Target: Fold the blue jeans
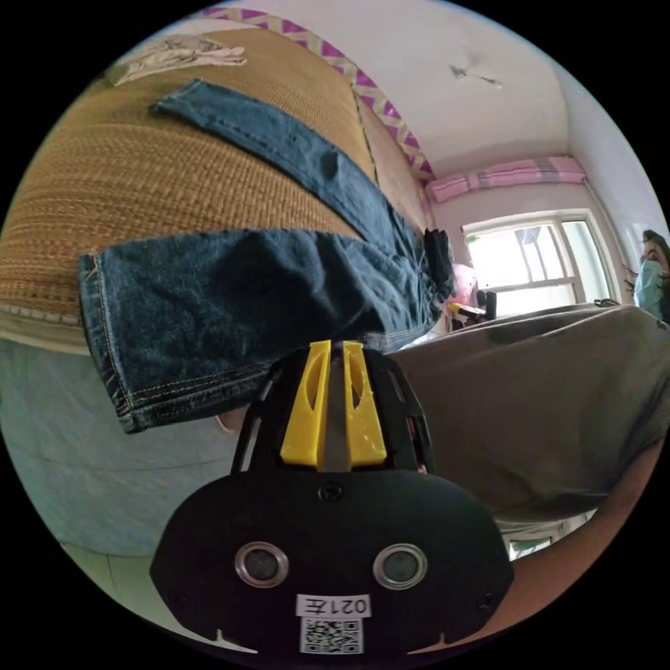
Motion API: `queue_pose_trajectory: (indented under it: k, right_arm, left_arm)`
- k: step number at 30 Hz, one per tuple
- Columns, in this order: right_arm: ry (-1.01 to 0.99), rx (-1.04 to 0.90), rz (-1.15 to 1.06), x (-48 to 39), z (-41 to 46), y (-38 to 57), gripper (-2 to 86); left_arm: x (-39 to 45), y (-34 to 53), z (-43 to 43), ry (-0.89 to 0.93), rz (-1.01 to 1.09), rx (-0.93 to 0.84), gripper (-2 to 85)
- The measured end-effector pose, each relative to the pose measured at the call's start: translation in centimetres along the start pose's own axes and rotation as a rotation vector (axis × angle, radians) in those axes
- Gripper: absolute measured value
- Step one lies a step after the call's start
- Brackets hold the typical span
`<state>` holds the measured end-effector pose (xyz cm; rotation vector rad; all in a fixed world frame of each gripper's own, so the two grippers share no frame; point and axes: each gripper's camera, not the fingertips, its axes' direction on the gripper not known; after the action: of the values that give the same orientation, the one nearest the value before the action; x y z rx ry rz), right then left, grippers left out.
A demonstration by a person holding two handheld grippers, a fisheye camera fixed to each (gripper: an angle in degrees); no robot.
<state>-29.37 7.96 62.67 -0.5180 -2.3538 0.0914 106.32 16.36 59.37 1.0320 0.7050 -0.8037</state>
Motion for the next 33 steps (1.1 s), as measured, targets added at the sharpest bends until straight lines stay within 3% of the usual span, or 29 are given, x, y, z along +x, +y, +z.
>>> queue_pose_trajectory:
  k: [4,8,14,19,24,31,33]
  right_arm:
    - [0.063,0.111,0.075,-0.8,0.4,2.1,3.0]
    - [0.046,0.120,0.081,-4.0,2.5,3.7,0.2]
    - [0.020,0.020,-0.053,-10.3,5.9,5.0,-0.6]
    - [0.013,0.054,-0.106,-12.8,5.5,6.0,-0.6]
    - [0.010,0.039,-0.072,-11.6,6.1,6.6,-0.7]
    - [0.007,0.004,-0.064,-9.1,7.4,6.7,-0.7]
    - [0.006,-0.002,-0.067,-8.6,7.5,6.8,-0.7]
  left_arm:
    - [-0.7,2.2,-4.9,-0.038,0.009,0.139,0.6]
    - [-3.3,5.1,-9.6,-0.257,-0.069,0.252,3.3]
    - [-7.6,6.0,-11.8,-0.512,-0.152,0.201,7.2]
    - [-9.0,7.7,-12.2,-0.488,-0.192,0.238,7.1]
    - [-7.3,8.1,-12.7,-0.454,-0.114,0.206,-0.2]
    - [-6.5,6.5,-11.5,-0.430,-0.060,0.114,4.3]
    - [-6.8,6.1,-11.6,-0.453,-0.122,0.110,2.1]
